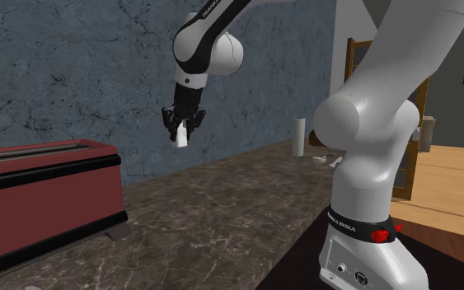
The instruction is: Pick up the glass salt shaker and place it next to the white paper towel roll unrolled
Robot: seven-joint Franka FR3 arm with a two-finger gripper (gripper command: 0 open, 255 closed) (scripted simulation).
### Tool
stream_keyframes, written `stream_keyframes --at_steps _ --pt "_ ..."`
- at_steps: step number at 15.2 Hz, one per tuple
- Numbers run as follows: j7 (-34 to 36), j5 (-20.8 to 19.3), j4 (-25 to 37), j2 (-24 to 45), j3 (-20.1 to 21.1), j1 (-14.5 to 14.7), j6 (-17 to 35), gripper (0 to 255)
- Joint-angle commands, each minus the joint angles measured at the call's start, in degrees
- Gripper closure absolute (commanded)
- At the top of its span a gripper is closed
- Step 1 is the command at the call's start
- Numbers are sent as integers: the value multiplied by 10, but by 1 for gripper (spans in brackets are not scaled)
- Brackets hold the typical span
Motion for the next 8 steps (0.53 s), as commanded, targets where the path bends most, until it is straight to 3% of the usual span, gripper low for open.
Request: stream_keyframes --at_steps 1,8 --pt "-4 3 6 -11 -6 3 -18 255" --pt "-11 6 41 -39 -23 8 -80 255"
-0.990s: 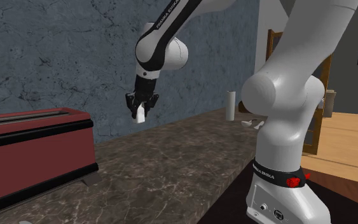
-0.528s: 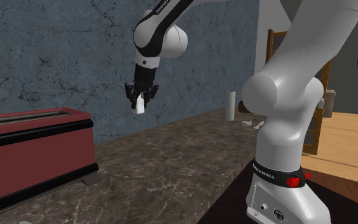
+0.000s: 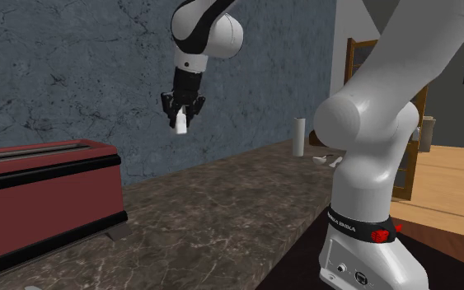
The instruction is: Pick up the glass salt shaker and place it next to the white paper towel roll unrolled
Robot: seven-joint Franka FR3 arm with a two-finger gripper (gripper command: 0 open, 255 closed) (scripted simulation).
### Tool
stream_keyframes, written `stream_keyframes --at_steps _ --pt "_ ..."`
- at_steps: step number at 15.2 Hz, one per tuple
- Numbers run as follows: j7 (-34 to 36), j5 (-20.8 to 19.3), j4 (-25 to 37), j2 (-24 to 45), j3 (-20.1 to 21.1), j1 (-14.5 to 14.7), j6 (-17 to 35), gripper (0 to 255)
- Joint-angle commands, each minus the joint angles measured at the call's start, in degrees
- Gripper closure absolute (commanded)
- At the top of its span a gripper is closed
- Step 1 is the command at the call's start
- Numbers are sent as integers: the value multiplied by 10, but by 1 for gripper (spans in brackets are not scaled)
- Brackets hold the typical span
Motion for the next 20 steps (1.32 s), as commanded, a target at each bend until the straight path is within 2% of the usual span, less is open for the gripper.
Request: stream_keyframes --at_steps 1,15,20 --pt "-3 0 10 -7 -6 1 -18 255" --pt "-7 -6 95 -36 -30 -1 -131 255" --pt "-85 -6 73 -46 -95 -14 -130 255"
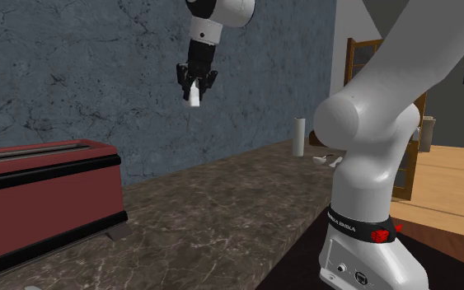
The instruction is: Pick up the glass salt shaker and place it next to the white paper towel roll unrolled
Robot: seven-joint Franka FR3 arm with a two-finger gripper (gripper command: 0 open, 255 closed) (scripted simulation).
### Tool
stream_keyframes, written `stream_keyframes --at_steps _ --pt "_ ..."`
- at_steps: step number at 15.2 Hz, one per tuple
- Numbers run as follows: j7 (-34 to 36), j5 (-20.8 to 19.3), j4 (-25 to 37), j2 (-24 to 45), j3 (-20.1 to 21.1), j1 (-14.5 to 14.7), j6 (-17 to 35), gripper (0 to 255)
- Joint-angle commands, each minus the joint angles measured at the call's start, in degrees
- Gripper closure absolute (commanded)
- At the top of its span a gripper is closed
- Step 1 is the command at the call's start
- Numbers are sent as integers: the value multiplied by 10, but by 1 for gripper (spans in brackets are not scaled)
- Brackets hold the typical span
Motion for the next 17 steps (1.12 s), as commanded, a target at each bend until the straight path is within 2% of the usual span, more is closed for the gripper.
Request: stream_keyframes --at_steps 1,9,17 --pt "-31 -1 -5 -3 -25 -6 -2 255" --pt "-150 -12 0 18 -121 -38 -2 255" --pt "-263 -19 48 76 -208 -71 -7 255"
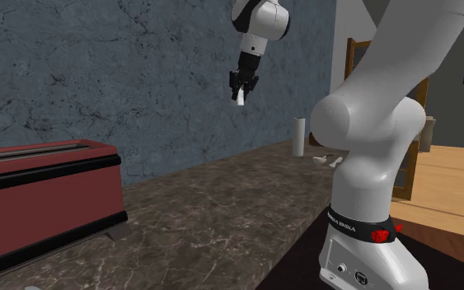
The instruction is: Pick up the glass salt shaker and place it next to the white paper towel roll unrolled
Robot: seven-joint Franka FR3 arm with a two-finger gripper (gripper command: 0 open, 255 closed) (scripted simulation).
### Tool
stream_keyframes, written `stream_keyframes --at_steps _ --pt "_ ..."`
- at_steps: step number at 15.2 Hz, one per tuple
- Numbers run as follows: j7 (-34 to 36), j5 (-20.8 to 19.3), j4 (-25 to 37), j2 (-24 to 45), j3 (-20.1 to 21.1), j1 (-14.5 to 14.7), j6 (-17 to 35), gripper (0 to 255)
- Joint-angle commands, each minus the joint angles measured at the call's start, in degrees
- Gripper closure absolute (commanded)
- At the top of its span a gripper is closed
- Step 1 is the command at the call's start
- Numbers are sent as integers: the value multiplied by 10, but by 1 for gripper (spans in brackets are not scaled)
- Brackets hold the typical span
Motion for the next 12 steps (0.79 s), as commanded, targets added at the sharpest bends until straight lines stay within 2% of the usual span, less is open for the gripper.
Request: stream_keyframes --at_steps 1,12 --pt "-29 0 15 16 -21 -8 -3 255" --pt "-178 26 157 151 -122 -48 -37 255"
